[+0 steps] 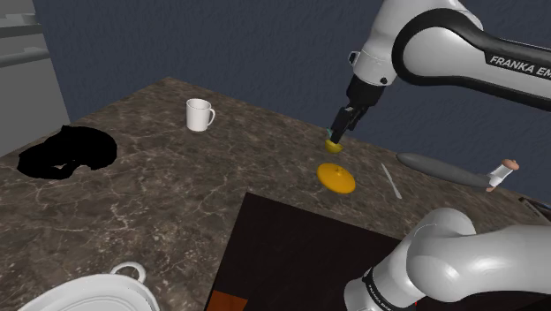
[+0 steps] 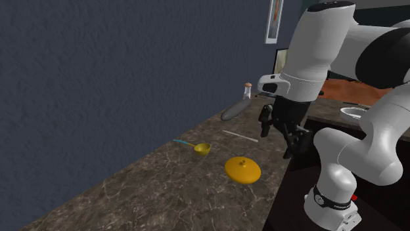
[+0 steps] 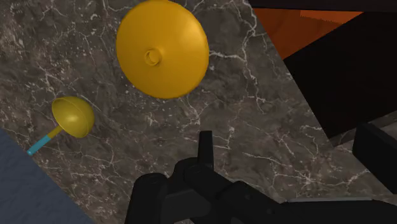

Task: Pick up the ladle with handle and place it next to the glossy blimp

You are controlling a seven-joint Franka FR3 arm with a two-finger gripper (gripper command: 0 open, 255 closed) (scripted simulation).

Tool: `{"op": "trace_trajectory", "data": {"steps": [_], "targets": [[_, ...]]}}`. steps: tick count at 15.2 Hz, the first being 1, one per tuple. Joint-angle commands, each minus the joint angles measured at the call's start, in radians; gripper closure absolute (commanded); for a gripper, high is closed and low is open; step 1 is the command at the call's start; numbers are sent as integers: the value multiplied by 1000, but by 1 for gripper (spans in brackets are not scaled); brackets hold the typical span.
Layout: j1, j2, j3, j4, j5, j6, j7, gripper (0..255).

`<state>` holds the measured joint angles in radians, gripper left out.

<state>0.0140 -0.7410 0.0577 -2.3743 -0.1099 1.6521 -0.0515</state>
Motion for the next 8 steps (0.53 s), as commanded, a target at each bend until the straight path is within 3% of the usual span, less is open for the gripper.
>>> {"op": "trace_trajectory", "data": {"steps": [1,8], "targets": [[0,0,0,0,0,0,0,0],[-87,206,-97,72,3,136,45,0]]}}
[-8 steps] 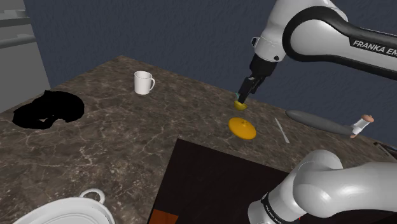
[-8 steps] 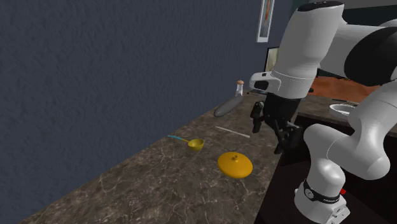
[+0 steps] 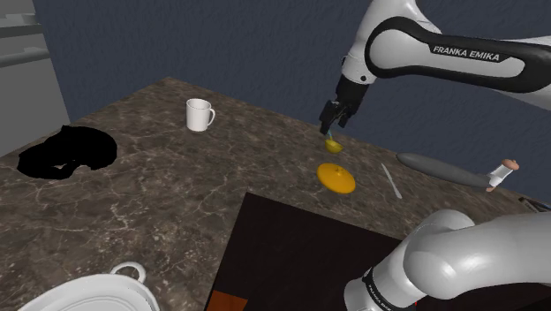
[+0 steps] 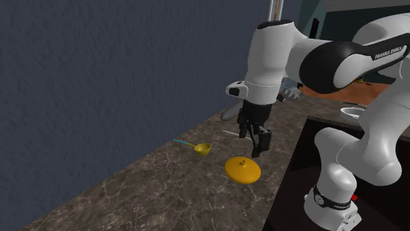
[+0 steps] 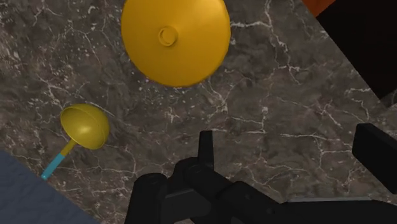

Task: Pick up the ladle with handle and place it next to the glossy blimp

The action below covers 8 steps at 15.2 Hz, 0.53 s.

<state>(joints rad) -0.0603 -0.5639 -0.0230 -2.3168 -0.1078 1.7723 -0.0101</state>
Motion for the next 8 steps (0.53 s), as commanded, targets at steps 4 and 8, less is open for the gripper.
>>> {"op": "trace_trajectory", "data": {"steps": [4,8], "targets": [[-54,149,-73,70,19,79,22,0],[-90,269,-130,134,50,132,33,0]]}}
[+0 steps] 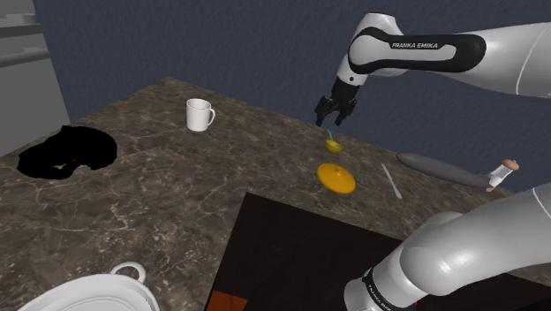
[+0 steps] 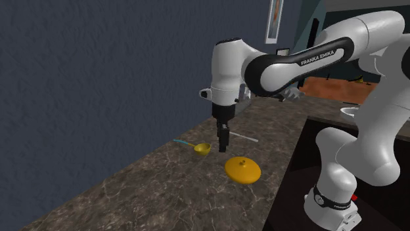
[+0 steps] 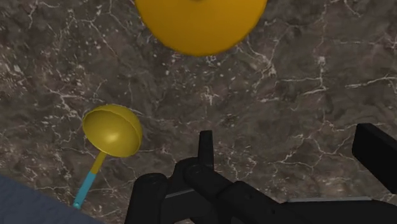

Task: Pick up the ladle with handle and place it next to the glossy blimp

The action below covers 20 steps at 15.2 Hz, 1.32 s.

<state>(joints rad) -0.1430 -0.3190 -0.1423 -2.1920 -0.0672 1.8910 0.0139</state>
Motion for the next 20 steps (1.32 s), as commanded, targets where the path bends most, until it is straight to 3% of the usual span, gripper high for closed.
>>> {"op": "trace_trajectory", "data": {"steps": [1,12,20], "targets": [[-16,54,-25,26,19,25,10,0],[-122,387,-163,238,195,108,-3,0],[-237,631,-219,414,367,115,-20,0]]}}
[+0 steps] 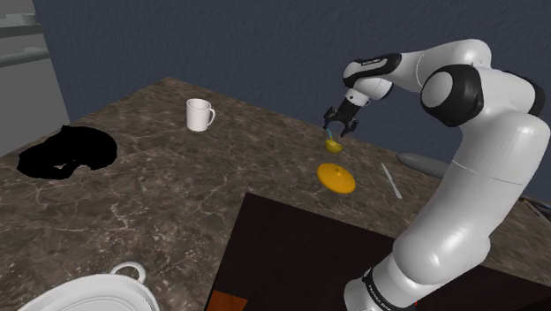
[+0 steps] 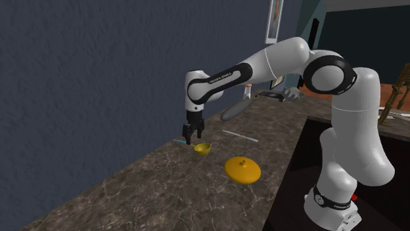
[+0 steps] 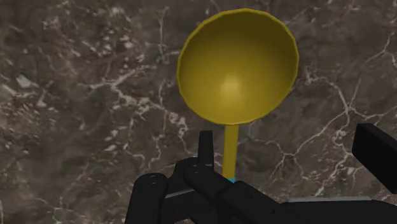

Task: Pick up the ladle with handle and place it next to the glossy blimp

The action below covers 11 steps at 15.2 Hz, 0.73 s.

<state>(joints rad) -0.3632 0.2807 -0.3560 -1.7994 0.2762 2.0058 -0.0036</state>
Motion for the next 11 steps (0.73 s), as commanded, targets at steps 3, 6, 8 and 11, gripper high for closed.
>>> {"op": "trace_trajectory", "data": {"steps": [3,6,8,11], "targets": [[-57,99,-12,74,72,-3,-2,0],[-55,113,-7,53,81,30,-8,0],[-54,123,-3,41,88,52,-13,0],[-52,137,2,26,97,80,-18,0]]}}
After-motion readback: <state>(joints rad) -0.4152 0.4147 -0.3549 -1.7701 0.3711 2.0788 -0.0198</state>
